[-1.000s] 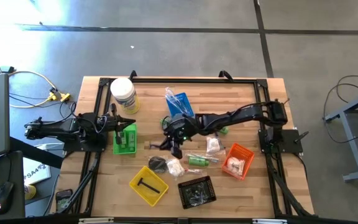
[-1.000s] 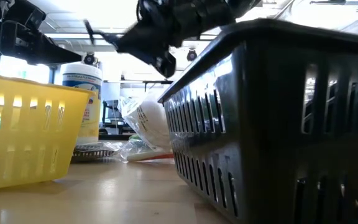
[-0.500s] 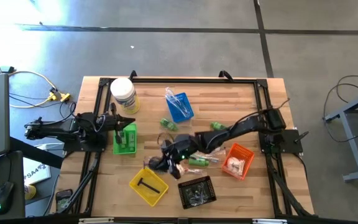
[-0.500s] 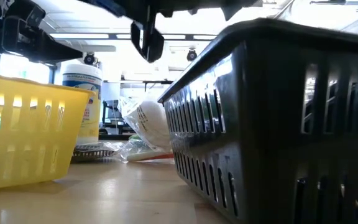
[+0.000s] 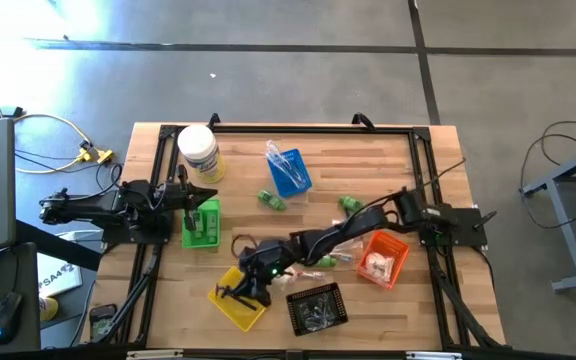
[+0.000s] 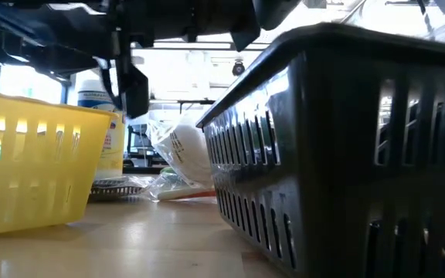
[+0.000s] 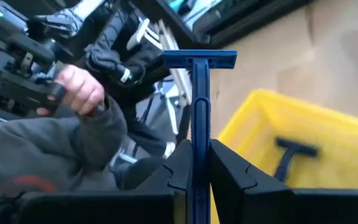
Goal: Pick & Place Travel size toiletries
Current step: Put the blue razor into the yellow bin, then put the white cotton pack into the orange bin
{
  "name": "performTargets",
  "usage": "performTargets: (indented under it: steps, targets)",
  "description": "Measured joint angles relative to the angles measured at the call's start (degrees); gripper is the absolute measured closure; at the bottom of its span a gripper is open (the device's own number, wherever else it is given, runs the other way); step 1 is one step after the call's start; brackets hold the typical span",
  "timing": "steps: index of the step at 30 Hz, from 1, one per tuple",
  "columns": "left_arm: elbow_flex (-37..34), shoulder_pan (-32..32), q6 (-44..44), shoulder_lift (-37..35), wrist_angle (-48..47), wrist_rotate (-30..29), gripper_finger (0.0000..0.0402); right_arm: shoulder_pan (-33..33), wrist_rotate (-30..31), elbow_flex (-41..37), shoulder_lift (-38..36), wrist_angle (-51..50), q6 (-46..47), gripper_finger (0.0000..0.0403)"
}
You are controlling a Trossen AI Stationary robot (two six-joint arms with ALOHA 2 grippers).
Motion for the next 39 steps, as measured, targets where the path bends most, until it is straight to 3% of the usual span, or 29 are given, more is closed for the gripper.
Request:
performTargets:
  steps: [6,13,23,28,32,34,39]
  targets:
    - [0.0,-0.01,-0.06,0.0,-0.08,0.83,0.0401,1.21,2.12,1.68,1.4,-7.55,2.67,0.0374]
    - [0.0,0.0,-0.02,0.0,0.08,1.34,0.0402,1.19,4.39,1.71,1.37,-8.97,3.41,0.0371]
    - [0.0,0.0,0.16,0.0,0.26,1.34,0.0402,0.89,4.42,1.7,1.33,-9.86,1.22,0.0279]
    - [0.0,0.0,0.48,0.0,1.28,1.34,0.0402,0.38,4.44,1.71,1.31,-9.35,0.53,0.026]
    - [0.0,-0.02,0.59,0.0,1.02,1.34,0.0402,-1.08,1.31,1.58,-0.82,-9.17,-3.02,0.0266]
    - [0.0,-0.01,0.61,0.0,1.02,1.34,0.0402,-1.72,2.52,1.58,-4.47,-10.6,-7.67,0.0279]
    - [0.0,0.0,0.59,0.0,1.14,1.32,0.0401,-2.44,17.87,1.52,-18.25,-24.65,-26.83,0.0345]
